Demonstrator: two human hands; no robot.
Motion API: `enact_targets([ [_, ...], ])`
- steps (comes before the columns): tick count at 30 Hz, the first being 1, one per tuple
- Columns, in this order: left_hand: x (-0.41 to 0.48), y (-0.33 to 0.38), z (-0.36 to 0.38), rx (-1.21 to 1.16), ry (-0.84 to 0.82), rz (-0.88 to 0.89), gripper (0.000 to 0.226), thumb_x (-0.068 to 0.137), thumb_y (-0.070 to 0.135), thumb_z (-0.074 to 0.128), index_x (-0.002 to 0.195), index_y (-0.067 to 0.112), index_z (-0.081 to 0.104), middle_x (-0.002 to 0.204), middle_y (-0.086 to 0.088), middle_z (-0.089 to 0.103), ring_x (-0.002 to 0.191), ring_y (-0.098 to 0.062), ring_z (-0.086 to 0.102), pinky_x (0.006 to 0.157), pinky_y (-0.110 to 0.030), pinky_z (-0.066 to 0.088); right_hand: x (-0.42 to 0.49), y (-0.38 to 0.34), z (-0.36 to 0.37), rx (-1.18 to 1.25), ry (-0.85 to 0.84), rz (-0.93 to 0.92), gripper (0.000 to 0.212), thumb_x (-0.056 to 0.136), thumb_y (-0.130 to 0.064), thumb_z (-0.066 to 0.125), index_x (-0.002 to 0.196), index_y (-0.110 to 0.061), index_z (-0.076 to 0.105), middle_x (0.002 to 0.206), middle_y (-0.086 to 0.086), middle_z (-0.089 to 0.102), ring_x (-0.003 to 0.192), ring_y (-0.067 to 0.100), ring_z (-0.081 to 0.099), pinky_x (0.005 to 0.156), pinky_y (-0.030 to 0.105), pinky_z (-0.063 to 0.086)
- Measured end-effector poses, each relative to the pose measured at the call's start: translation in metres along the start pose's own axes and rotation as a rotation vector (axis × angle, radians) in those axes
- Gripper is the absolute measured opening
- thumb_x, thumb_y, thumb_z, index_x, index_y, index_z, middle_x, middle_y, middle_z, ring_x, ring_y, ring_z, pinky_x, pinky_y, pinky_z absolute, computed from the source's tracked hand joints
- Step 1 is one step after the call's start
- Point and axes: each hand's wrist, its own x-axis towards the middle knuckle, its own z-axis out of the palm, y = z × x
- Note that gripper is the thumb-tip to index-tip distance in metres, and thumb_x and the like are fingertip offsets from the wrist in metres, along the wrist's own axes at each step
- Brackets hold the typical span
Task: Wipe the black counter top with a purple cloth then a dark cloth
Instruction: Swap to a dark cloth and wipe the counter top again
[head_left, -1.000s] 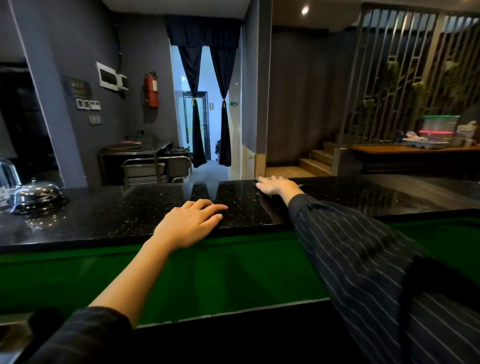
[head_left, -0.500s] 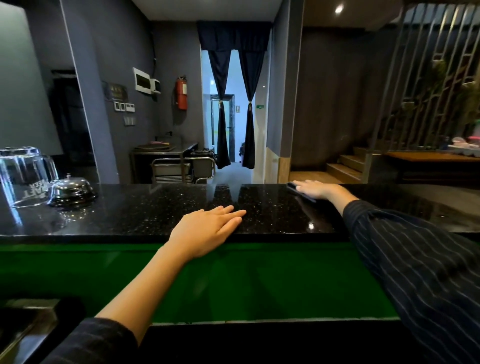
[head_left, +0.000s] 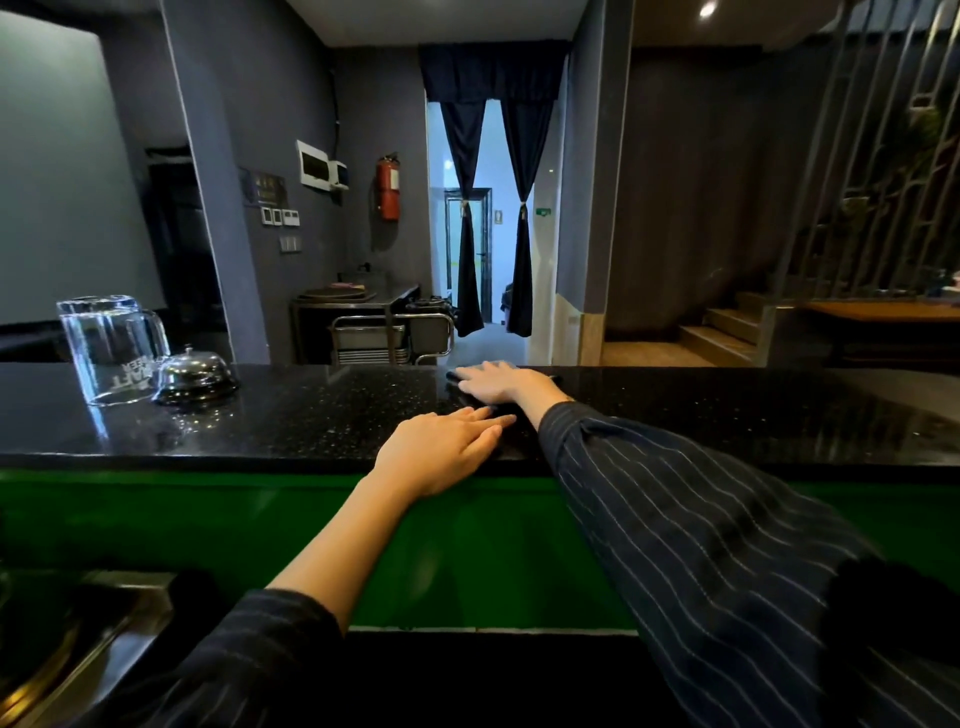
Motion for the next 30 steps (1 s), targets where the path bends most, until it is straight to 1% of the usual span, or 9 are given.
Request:
enact_targets([
  [2,-0.002,0.002,-0.003,0.004,-0.007,-0.009,0.043,0.101,0.044,0.016,0.143,0.051,0.022,0.155,0.013,0.023,0.131,-0.022,0.043,0.103,-0.039,0.036,-0.019,-0.011,0.001,0.001,-0.016,-0.073,0.061,0.093,-0.052,0.021,0.152,-0.041,0.016,0.162,0.006,0.018,0.149,0.031,0.015,0.117,0.059,0.011],
  [6,-0.005,0.000,-0.003,-0.040,0.010,0.029,0.041,0.100,0.044,0.021,0.139,0.053,0.030,0.153,0.011,0.030,0.127,-0.023,0.048,0.100,-0.041,0.040,-0.062,0.008,-0.003,0.093,-0.005,-0.191,0.048,0.105,-0.025,0.026,0.153,-0.024,0.024,0.161,0.007,0.022,0.148,0.027,0.017,0.120,0.043,0.010],
  [8,-0.008,-0.005,-0.002,-0.126,0.077,0.041,0.040,0.098,0.044,0.031,0.138,0.044,0.040,0.147,0.009,0.042,0.130,-0.019,0.046,0.103,-0.042,0.039,-0.080,0.038,-0.002,0.118,0.016,-0.136,0.046,0.106,-0.033,0.023,0.152,-0.035,0.024,0.162,0.002,0.020,0.150,0.025,0.013,0.120,0.050,0.007],
  [10,-0.015,-0.017,-0.001,-0.112,0.142,0.065,0.040,0.098,0.043,0.036,0.136,0.039,0.045,0.145,0.006,0.046,0.136,-0.012,0.038,0.113,-0.045,0.026,-0.099,0.071,-0.002,0.106,0.038,0.003,0.046,0.104,-0.045,0.016,0.150,-0.045,0.020,0.162,-0.008,0.013,0.151,0.021,0.006,0.117,0.060,0.000],
  [13,-0.030,-0.037,0.005,-0.043,0.139,0.011,0.041,0.099,0.045,0.026,0.138,0.043,0.039,0.148,0.010,0.039,0.140,-0.008,0.029,0.116,-0.049,0.015,-0.117,0.098,-0.004,0.107,0.044,0.163,0.052,0.102,-0.051,0.011,0.153,-0.042,0.015,0.163,-0.010,0.006,0.151,0.018,0.002,0.115,0.060,-0.001],
  [16,-0.040,-0.037,0.013,0.009,0.127,-0.029,0.046,0.099,0.048,0.015,0.143,0.045,0.026,0.153,0.015,0.028,0.143,-0.008,0.023,0.116,-0.044,0.019,-0.114,0.097,-0.002,0.094,0.060,0.245,0.053,0.102,-0.050,0.012,0.154,-0.040,0.013,0.164,-0.006,0.007,0.151,0.021,0.004,0.115,0.059,0.001],
  [20,-0.037,-0.035,0.012,0.035,0.145,-0.036,0.054,0.093,0.058,0.010,0.143,0.045,0.028,0.152,0.015,0.030,0.142,-0.010,0.026,0.111,-0.042,0.030,-0.106,0.070,0.003,0.071,0.108,0.372,0.057,0.099,-0.056,0.014,0.154,-0.039,0.013,0.164,0.001,0.009,0.150,0.028,0.007,0.116,0.058,0.007],
  [26,-0.042,-0.027,0.005,0.039,0.120,-0.063,0.047,0.098,0.050,0.022,0.143,0.041,0.031,0.151,0.010,0.034,0.140,-0.012,0.030,0.108,-0.045,0.032,-0.122,-0.024,0.005,0.044,0.099,0.129,0.054,0.101,-0.050,0.013,0.154,-0.039,0.015,0.164,0.000,0.012,0.150,0.028,0.010,0.115,0.062,0.008],
  [30,-0.048,-0.028,0.002,0.016,0.061,-0.072,0.049,0.099,0.049,0.022,0.146,0.038,0.026,0.154,0.008,0.029,0.142,-0.015,0.025,0.112,-0.047,0.025,-0.154,-0.026,0.009,0.040,0.090,-0.052,0.049,0.104,-0.042,0.015,0.152,-0.041,0.017,0.163,-0.005,0.015,0.149,0.020,0.012,0.113,0.061,0.013],
])
